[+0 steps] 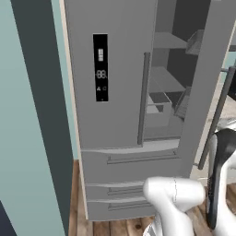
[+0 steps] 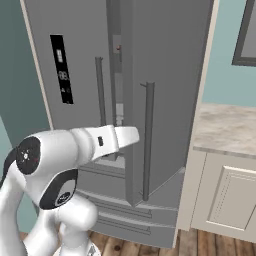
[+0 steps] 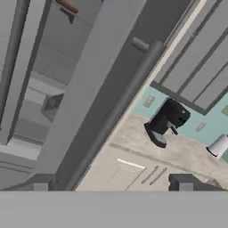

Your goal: Move the hot dog bun to the plate on the dining table and place the condiment next to that plate. Then navigate to the fridge and take the sausage and place it on the plate as well.

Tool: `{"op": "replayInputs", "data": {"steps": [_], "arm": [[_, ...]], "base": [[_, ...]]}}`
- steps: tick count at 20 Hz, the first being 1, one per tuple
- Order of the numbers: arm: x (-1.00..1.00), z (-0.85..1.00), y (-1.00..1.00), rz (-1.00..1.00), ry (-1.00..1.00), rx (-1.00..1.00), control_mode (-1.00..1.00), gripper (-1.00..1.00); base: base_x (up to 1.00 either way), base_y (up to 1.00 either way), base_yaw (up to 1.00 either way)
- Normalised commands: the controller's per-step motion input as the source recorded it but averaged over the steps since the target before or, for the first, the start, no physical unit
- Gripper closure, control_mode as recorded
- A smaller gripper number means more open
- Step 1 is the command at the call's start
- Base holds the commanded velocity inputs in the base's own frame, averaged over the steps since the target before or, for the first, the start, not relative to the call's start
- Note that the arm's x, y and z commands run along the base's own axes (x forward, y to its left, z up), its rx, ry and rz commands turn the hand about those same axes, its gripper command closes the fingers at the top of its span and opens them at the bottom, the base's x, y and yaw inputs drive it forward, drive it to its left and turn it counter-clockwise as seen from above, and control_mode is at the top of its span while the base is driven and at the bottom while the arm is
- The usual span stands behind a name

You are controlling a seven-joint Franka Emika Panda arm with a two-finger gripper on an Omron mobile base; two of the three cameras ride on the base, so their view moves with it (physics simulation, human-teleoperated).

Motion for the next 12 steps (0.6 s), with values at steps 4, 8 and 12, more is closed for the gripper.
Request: {"op": "replayInputs", "data": {"steps": [4,8,12], "arm": [[-0.06,0.24,1.0,0.12,0.01,-0.77,-1.0,-1.0],[0.61,0.36,0.96,0.05,0.26,-0.6,-1.0,-1.0],[0.99,0.02,0.73,0.0,0.58,-0.54,-1.0,-1.0]], "base": [[0.0,0.0,0.0],[0.0,0.0,0.0],[0.0,0.0,0.0]]}}
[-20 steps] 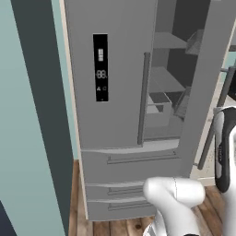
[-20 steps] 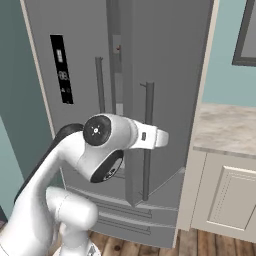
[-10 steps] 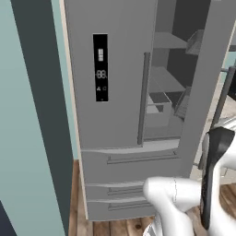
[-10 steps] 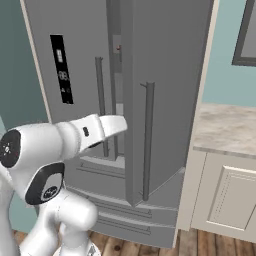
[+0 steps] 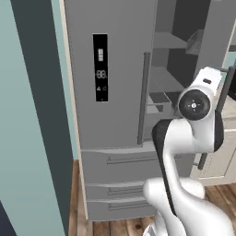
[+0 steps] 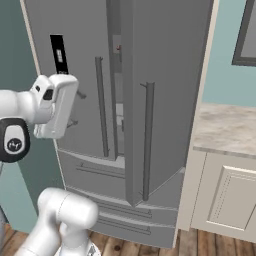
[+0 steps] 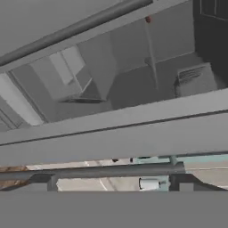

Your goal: Move the hot dog bun to the plate on the dining table and place the condiment next to that plate. Then navigate to the fridge and take the sausage and place it on the plate as well.

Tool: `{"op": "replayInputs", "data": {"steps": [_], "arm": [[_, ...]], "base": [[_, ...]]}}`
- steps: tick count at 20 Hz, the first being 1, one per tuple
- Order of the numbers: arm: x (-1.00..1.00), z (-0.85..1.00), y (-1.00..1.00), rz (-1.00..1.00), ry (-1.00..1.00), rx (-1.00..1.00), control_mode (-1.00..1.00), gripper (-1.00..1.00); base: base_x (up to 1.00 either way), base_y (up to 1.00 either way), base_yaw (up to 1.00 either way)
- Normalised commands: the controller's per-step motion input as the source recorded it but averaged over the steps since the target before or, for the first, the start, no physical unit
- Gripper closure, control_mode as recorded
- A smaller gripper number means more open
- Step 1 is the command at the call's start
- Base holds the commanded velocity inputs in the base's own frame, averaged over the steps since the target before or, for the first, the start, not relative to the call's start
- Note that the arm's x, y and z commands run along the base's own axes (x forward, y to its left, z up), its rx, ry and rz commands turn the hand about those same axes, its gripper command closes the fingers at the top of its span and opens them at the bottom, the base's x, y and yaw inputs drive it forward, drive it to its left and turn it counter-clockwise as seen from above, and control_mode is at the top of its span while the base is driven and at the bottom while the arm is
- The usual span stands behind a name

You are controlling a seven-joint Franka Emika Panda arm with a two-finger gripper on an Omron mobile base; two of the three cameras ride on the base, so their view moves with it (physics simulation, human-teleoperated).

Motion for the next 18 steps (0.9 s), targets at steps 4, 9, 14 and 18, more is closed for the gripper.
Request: {"op": "replayInputs", "data": {"steps": [4,9,14,18], "arm": [[1.0,0.12,-0.02,-0.16,0.67,-0.45,-1.0,-1.0],[1.0,-0.07,-0.31,-0.19,0.49,-0.32,-1.0,-1.0],[0.97,-0.22,-0.56,-0.17,0.34,-0.18,-1.0,-1.0],[0.57,-0.03,-1.0,-0.21,0.32,-0.07,-1.0,-1.0]], "base": [[0.0,0.0,0.0],[0.0,0.0,0.0],[0.0,0.0,0.0],[0.0,0.0,0.0]]}}
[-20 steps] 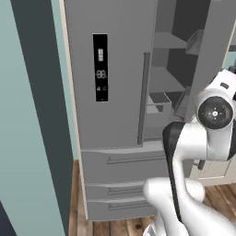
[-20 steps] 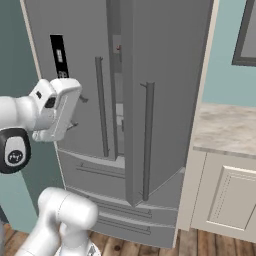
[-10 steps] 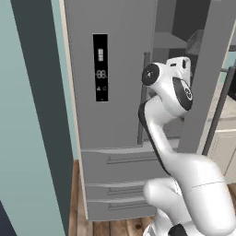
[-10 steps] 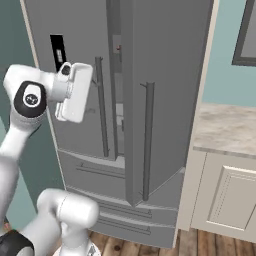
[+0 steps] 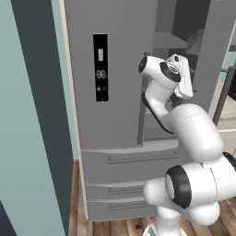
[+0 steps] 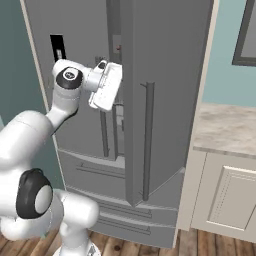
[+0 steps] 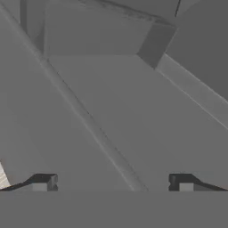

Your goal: Move the hot dog bun to the plate on the dining table and place the condiment next to that plate. Then navigate to the fridge and take the sausage and place it on the plate as well.

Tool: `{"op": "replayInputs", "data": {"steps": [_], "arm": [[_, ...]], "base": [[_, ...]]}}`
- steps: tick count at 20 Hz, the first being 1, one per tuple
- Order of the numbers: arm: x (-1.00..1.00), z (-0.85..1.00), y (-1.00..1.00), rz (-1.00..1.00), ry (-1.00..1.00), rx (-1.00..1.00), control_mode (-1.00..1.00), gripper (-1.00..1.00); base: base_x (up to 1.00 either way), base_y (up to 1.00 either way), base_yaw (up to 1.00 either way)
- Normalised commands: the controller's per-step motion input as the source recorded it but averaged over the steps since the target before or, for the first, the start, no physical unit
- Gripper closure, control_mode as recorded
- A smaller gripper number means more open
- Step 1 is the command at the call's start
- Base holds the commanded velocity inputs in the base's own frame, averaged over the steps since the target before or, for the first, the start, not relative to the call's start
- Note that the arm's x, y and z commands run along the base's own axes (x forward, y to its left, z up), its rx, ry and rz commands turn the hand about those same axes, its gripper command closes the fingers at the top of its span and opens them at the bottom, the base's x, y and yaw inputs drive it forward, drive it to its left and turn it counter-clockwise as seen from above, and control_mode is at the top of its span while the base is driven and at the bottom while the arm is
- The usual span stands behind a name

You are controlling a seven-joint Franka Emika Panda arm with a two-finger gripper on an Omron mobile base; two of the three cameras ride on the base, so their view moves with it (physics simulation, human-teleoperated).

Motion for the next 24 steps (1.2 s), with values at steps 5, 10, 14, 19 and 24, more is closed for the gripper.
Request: {"op": "replayInputs", "data": {"steps": [5,10,14,19,24], "arm": [[0.1,0.0,-1.0,-0.2,0.21,-0.02,-1.0,-1.0],[0.0,-0.01,-1.0,-0.2,0.11,0.0,-1.0,-1.0],[-0.02,0.0,-1.0,-0.18,0.14,0.0,-1.0,-1.0],[-0.4,-0.07,-0.87,-0.12,0.08,0.0,-1.0,-1.0],[-1.0,-0.47,0.52,0.03,-0.14,0.0,-1.0,-1.0]], "base": [[0.0,0.0,0.0],[0.0,0.0,0.0],[0.0,0.0,0.0],[0.0,0.0,0.0],[0.0,0.0,0.0]]}}
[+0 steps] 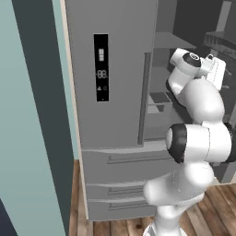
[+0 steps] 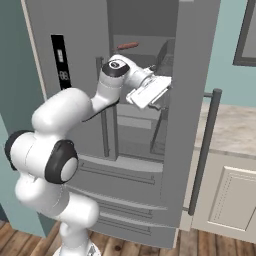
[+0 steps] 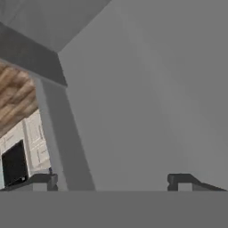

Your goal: Move the hot dog bun to the plate on the dining table and place the condiment next to that plate. Then navigate to the fridge and take the sausage and place it on the plate as well.

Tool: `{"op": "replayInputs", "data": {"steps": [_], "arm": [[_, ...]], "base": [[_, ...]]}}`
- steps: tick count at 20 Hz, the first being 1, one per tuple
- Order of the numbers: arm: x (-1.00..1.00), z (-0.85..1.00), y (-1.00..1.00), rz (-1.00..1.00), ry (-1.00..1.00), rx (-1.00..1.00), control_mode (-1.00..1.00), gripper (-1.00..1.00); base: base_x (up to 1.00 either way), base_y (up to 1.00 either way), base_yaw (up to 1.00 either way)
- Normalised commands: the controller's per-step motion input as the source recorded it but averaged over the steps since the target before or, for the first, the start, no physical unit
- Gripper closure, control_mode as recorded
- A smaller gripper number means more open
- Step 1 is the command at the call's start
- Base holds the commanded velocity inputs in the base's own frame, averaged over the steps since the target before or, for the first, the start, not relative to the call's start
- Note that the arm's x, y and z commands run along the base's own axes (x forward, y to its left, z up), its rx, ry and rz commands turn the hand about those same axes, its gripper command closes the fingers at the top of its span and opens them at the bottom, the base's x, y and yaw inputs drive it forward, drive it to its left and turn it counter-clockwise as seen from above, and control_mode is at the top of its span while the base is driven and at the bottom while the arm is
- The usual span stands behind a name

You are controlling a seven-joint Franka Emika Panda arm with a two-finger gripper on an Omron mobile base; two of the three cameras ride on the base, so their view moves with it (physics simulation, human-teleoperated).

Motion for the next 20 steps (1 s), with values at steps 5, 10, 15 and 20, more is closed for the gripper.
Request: {"op": "replayInputs", "data": {"steps": [5,10,15,20], "arm": [[-0.69,-0.2,1.0,0.15,-0.29,0.0,-1.0,-1.0],[-0.52,-0.03,0.56,0.06,-0.13,0.0,-1.0,-1.0],[-0.07,-0.38,0.51,-0.02,0.07,0.0,-1.0,-1.0],[0.04,-0.07,1.0,-0.19,-0.28,0.2,-1.0,-1.0]], "base": [[0.0,0.0,0.0],[0.0,0.0,0.0],[0.0,0.0,0.0],[0.0,0.0,0.0]]}}
